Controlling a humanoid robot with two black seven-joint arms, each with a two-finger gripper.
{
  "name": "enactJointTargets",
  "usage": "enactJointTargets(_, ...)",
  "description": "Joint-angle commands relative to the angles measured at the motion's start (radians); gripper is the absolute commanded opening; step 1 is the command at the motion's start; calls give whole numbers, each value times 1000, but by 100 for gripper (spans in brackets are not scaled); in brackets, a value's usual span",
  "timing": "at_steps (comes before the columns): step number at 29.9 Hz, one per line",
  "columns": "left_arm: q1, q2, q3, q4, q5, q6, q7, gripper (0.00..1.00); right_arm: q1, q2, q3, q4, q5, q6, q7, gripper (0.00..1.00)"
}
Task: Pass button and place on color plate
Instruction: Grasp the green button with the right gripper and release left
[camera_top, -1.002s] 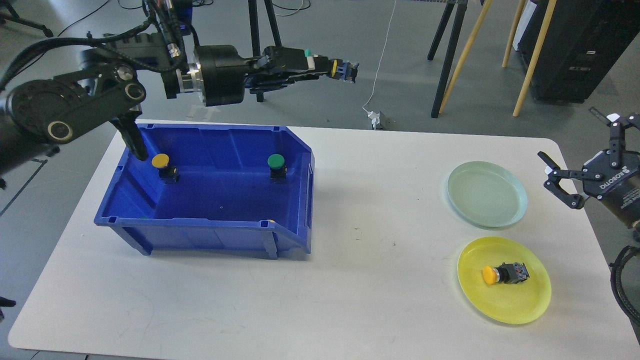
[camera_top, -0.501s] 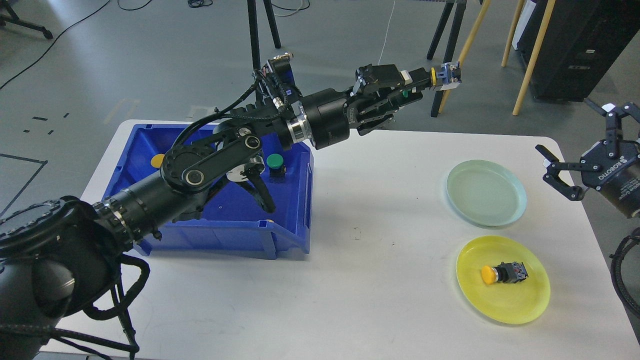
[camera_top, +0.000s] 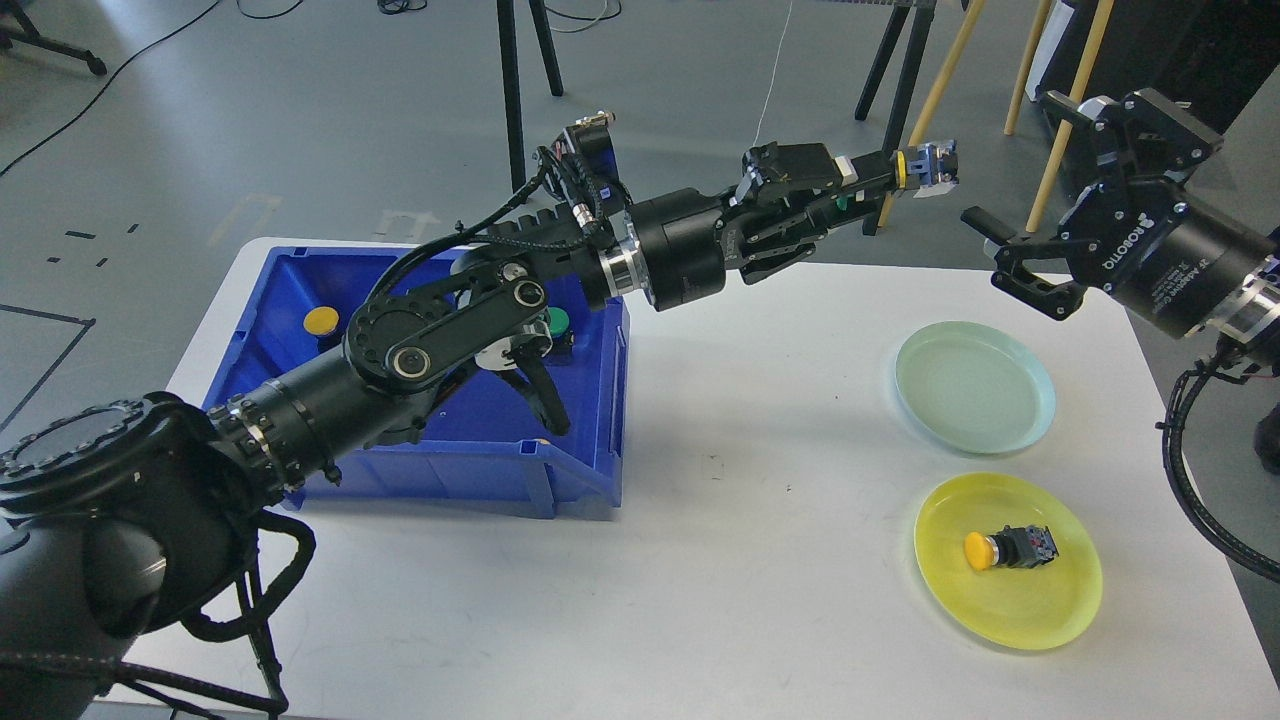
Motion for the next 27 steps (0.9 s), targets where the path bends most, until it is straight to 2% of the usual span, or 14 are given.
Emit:
enactJointTargets(1, -2, -1, 0, 2, -1, 0, 0, 7, 88, 5, -87, 1, 0, 0, -2, 99)
enactJointTargets(6, -2, -1, 0, 4, -2, 0, 0, 7, 162, 1, -186, 30, 1, 0, -6, 99)
enactJointTargets(11, -2, 1, 0, 5, -2, 0, 0, 7, 162, 1, -198, 41, 0, 0, -8, 97)
enactJointTargets(13, -2, 1, 0, 5, -4, 0, 0, 7, 160, -1, -198, 41, 1, 0, -6, 94)
enactJointTargets(17, -2, 4, -1, 5, -4, 0, 0, 7, 159, -4, -195, 41, 3, 0, -6, 81)
enactJointTargets(22, -4, 4, 0, 5, -2, 0, 0, 7, 156, -4, -195, 39, 1, 0, -5, 61)
enactJointTargets(23, -4, 2, 0, 5, -1, 0, 0, 7, 156, -2, -195, 39, 1, 0, -5, 53)
enactJointTargets(25, -4, -1, 3, 5, 1, 0, 0, 8, 159, 8, -198, 36, 0, 0, -6, 20)
enactJointTargets(26, -5, -1, 5, 5, 3, 0, 0, 8, 159, 10, -201, 30, 0, 0, -6, 16)
enactJointTargets(27, -5, -1, 9, 5, 3, 0, 0, 8, 159, 12, -201, 27, -2, 0, -6, 8)
